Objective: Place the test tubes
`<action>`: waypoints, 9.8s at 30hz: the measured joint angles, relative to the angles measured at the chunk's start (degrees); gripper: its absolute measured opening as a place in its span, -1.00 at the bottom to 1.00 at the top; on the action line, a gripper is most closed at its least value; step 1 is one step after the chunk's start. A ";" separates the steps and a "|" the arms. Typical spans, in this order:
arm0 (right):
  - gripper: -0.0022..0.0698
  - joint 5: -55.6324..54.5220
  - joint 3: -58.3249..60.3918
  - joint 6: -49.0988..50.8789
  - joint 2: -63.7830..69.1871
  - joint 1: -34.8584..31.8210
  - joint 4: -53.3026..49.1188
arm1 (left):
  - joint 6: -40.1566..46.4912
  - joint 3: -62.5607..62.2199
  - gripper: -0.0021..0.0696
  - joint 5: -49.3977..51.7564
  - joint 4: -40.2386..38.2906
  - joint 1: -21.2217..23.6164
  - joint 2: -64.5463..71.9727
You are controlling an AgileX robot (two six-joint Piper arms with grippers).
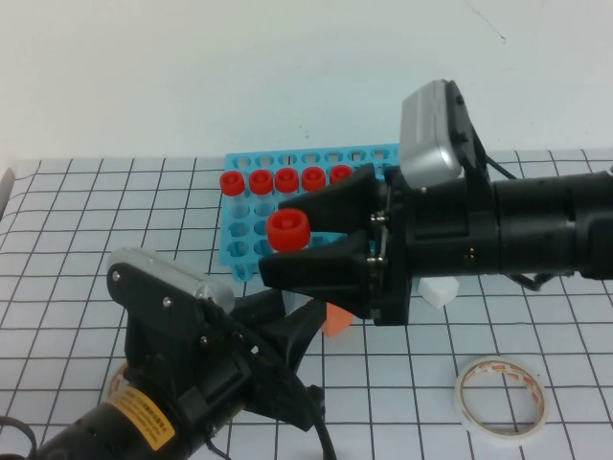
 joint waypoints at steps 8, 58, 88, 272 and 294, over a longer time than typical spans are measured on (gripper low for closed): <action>0.20 -0.11 -1.81 -0.07 0.50 0.58 0.00 | 0.00 0.00 -0.34 -0.13 0.13 0.00 0.00; -0.15 -21.32 -8.12 -6.63 2.56 0.48 1.10 | 103.48 15.09 -0.94 -0.41 -87.41 0.14 -61.03; -0.15 -20.90 -8.12 -5.80 2.56 -0.80 1.07 | 113.99 17.72 -0.94 13.39 -87.34 0.14 -65.71; -0.94 -28.72 62.37 113.50 -91.59 -31.33 -100.94 | 114.76 17.72 -0.95 13.52 -87.34 0.14 -65.71; -0.94 -28.72 62.37 113.41 -91.59 -31.33 -100.94 | 114.76 17.72 -0.95 13.52 -87.34 0.14 -65.71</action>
